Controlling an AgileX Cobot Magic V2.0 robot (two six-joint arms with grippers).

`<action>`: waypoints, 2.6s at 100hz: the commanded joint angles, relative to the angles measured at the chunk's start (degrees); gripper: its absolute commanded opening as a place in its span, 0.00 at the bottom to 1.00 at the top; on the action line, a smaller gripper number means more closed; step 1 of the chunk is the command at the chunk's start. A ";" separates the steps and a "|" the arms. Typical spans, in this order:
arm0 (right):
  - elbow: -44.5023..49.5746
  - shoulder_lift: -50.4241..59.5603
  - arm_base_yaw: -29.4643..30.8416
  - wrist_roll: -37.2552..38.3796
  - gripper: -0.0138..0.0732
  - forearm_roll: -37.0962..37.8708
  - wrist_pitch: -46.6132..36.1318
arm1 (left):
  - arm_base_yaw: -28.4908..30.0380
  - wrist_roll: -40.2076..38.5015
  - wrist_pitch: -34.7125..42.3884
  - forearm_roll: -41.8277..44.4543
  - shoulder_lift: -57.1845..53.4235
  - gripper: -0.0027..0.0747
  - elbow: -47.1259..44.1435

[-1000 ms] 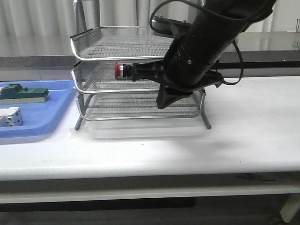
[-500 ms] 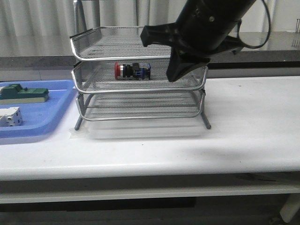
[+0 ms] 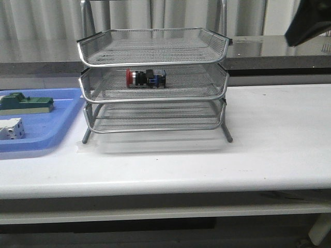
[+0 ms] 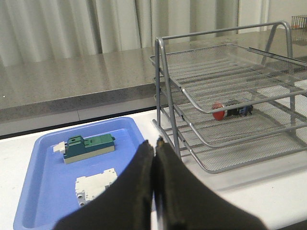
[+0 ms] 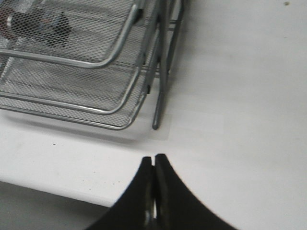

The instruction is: Place button on rack with both arms

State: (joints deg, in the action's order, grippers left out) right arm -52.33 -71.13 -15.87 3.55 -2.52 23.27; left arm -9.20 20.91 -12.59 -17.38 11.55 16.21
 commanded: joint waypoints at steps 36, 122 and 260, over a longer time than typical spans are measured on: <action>12.55 24.96 5.51 -0.51 0.09 1.03 -4.32 | 0.08 -0.64 4.59 -0.87 0.41 0.01 1.74; 15.83 38.82 5.63 -0.51 0.09 1.32 -1.91 | 0.08 -0.64 4.59 -0.87 0.41 0.01 1.74; 51.47 72.72 10.22 -0.45 0.09 3.24 -20.76 | 0.08 -0.64 4.59 -0.87 0.41 0.01 1.74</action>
State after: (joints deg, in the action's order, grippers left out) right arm -0.73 0.56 -5.99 3.55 0.00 9.91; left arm -9.20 20.91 -12.45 -17.38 11.51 16.21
